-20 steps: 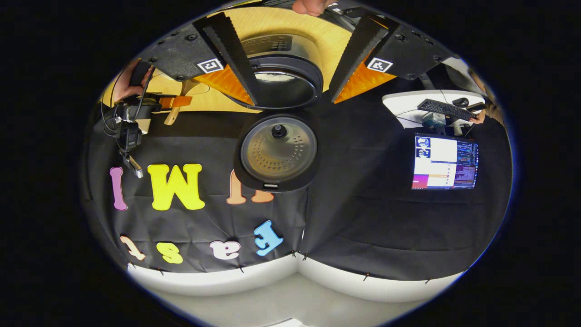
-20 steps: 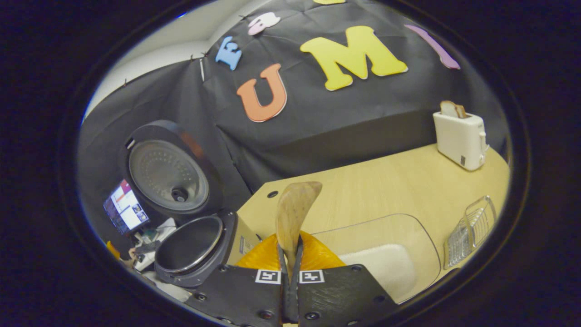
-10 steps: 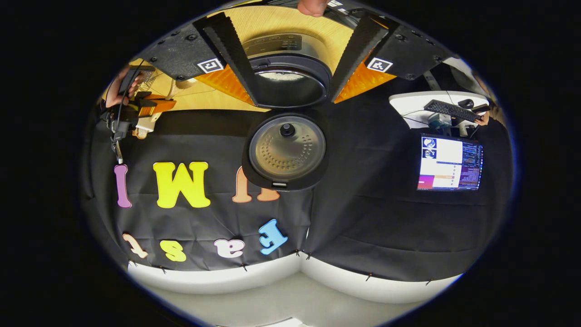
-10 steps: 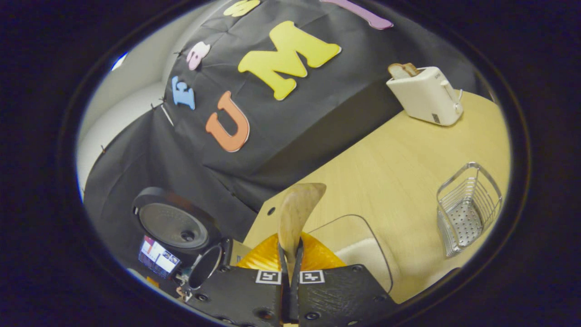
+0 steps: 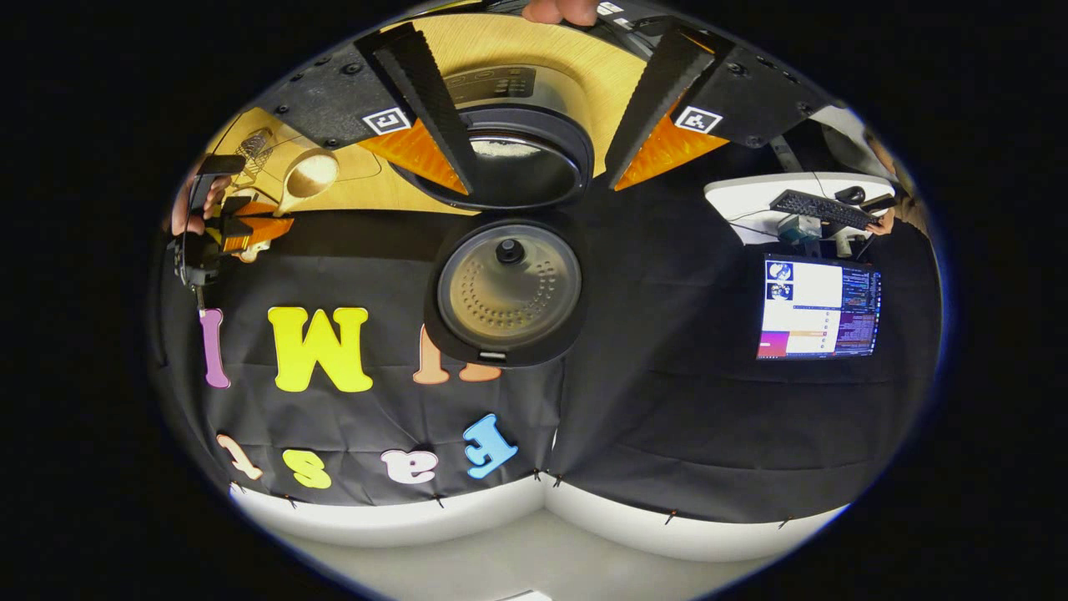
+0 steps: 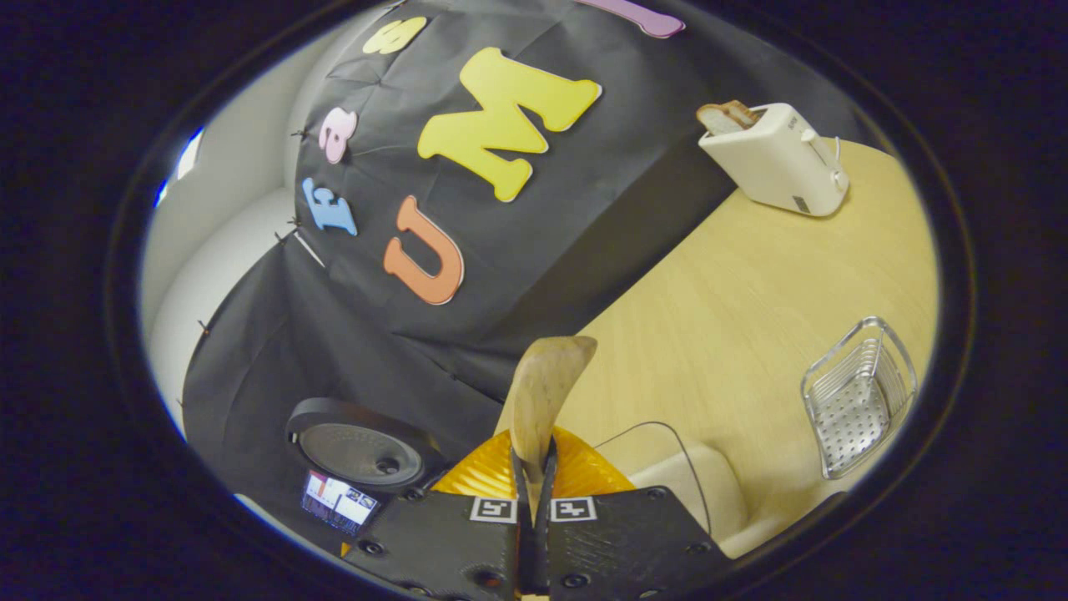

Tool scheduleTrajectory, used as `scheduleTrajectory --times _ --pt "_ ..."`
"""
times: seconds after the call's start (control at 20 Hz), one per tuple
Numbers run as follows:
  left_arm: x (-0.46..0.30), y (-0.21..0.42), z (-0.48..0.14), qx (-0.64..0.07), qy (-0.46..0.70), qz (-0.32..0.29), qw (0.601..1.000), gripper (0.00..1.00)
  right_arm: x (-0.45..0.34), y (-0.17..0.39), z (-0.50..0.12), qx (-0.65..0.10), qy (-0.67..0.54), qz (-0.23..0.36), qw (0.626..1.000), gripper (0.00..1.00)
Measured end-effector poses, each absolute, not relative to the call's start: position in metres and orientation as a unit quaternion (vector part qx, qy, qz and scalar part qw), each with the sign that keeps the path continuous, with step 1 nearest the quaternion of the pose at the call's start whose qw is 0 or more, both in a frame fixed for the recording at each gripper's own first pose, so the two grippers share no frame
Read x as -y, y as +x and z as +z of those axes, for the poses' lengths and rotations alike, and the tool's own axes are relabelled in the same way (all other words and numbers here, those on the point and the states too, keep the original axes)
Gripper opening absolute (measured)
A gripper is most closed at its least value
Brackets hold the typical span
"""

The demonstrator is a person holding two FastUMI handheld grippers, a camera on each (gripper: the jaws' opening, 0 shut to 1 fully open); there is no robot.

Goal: Close the left gripper, press the button to open the rice cooker; take a wooden spoon from the chopstick holder with the right hand, scoop a spoonful of rice and pour it into the rice cooker, then put the wooden spoon back into the chopstick holder.

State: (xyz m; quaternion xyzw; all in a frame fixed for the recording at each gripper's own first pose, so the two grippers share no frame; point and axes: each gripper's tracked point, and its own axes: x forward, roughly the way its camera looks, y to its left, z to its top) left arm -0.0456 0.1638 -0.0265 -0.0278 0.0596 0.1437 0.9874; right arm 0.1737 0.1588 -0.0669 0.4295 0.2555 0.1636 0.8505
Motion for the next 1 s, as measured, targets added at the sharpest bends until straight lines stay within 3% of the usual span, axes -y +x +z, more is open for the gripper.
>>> scheduleTrajectory --times 0.4,1.0 --pt "-0.175 -0.051 -0.031 -0.068 -0.033 0.147 0.986 0.99 -0.267 0.181 0.012 -0.241 0.403 0.243 0.849 0.00" --pt "-0.193 -0.059 -0.029 -0.064 -0.045 0.163 0.983 0.98 -0.406 0.177 0.004 -0.241 0.272 0.304 0.881 0.00"
